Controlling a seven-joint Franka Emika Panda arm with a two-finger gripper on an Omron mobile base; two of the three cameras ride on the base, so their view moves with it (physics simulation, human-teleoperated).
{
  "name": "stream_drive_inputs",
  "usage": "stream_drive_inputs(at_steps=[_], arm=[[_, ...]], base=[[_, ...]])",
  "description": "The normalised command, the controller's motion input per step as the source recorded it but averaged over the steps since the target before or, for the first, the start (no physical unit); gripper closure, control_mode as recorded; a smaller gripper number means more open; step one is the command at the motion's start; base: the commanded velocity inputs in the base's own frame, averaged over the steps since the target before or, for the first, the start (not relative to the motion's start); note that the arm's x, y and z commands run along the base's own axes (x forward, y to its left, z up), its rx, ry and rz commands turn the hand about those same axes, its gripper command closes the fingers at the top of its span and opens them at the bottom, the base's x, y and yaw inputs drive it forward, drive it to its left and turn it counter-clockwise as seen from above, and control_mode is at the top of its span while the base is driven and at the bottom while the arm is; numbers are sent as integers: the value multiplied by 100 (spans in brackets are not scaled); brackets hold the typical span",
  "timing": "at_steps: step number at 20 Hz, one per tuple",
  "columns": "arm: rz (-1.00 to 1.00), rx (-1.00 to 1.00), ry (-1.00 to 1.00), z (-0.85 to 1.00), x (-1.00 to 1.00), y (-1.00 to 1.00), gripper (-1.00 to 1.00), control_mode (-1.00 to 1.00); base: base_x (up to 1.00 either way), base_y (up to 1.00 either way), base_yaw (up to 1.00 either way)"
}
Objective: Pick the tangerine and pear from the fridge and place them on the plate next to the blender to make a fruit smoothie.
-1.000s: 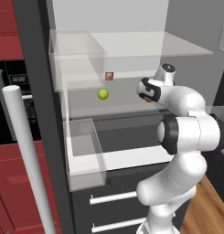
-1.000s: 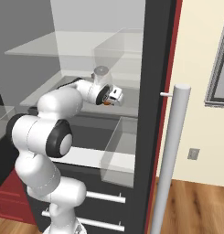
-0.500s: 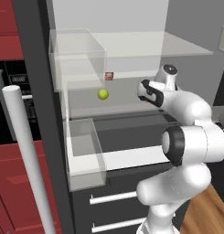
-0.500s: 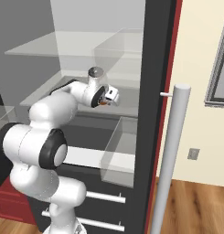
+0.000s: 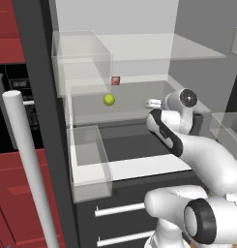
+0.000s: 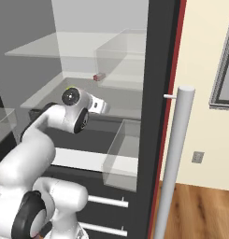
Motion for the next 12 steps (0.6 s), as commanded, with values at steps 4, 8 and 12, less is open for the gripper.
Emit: stream_drive_inputs(at_steps=[4,8,12], arm=[[2,0,-6,100,-100,12,100,-100],[7,0,1,100,-100,11,100,-100],[6,0,13,100,-100,18,100,-100]], base=[[0,0,0],[0,0,0],[0,0,0]])
